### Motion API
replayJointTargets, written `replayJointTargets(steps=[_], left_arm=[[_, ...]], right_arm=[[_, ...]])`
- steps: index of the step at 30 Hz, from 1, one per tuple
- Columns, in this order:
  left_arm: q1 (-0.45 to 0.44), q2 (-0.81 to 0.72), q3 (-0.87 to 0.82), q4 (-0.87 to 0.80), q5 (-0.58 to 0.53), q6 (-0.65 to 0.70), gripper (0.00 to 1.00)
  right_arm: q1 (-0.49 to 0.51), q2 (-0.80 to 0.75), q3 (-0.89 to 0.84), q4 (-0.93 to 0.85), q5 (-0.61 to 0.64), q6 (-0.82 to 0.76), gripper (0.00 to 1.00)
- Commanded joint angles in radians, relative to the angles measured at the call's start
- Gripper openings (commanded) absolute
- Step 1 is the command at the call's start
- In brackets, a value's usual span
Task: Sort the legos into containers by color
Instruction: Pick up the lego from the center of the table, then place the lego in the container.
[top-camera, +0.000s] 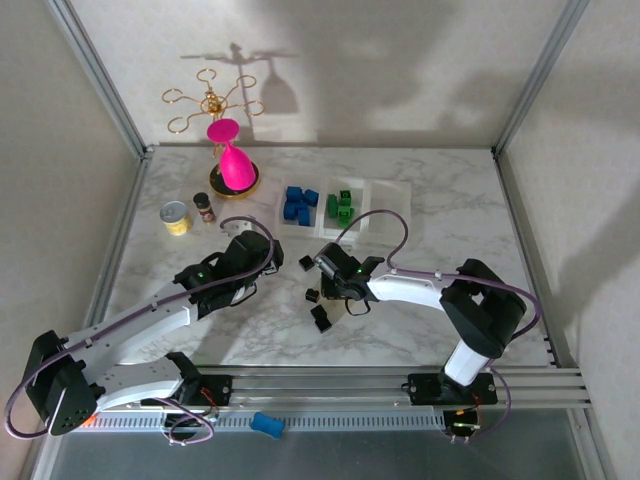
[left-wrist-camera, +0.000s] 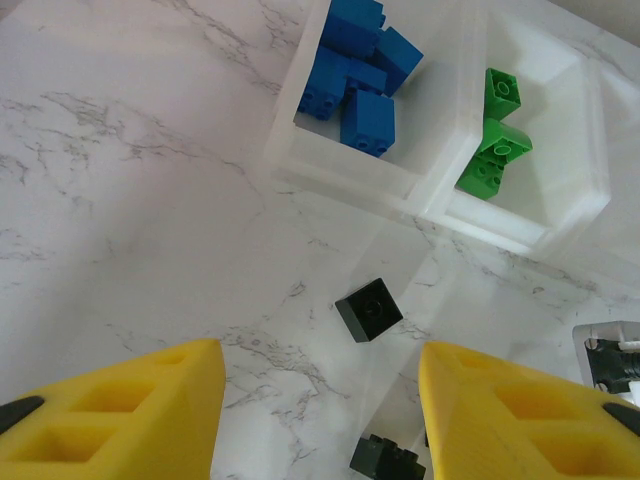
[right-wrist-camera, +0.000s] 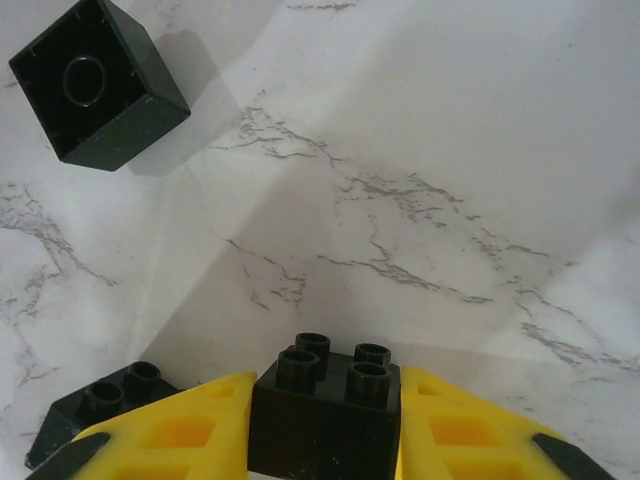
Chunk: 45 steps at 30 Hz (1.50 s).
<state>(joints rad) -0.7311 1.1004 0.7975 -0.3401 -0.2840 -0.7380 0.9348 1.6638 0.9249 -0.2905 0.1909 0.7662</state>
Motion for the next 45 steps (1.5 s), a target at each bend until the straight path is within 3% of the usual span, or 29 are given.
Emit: replayJointTargets(steps=[1, 8, 17, 24, 34, 45], left_arm=[[0.006, 0.0, 0.007, -0.003, 0.009, -0.011, 0.54], [-0.003, -0.01, 0.032, 0.026, 0.044, -0.01, 0.55], [-0.091, 0.09, 0.1, 0.099, 0.034, 0.006, 0.63], [-0.149, 0.215, 0.168, 0.171, 0.045, 0.026, 0.73], [-0.182, 0.359, 0.242, 0.247, 0.08, 0.064, 0.99], [-0.183, 0.409, 0.298, 0.233, 0.078, 0.084, 1.0]], right_arm=[[0.007, -0.041, 0.012, -0.057, 0.048, -0.013, 0.28], [-0.051, -0.176, 0.024, -0.109, 0.081, -0.055, 0.29], [-0.313, -0.245, 0.09, -0.102, 0.067, -0.219, 0.31], [-0.483, -0.117, 0.193, -0.018, 0.036, -0.316, 0.31], [-0.566, 0.139, 0.356, 0.032, 0.024, -0.375, 0.31], [-0.583, 0.258, 0.438, 0.04, 0.032, -0.391, 0.41]])
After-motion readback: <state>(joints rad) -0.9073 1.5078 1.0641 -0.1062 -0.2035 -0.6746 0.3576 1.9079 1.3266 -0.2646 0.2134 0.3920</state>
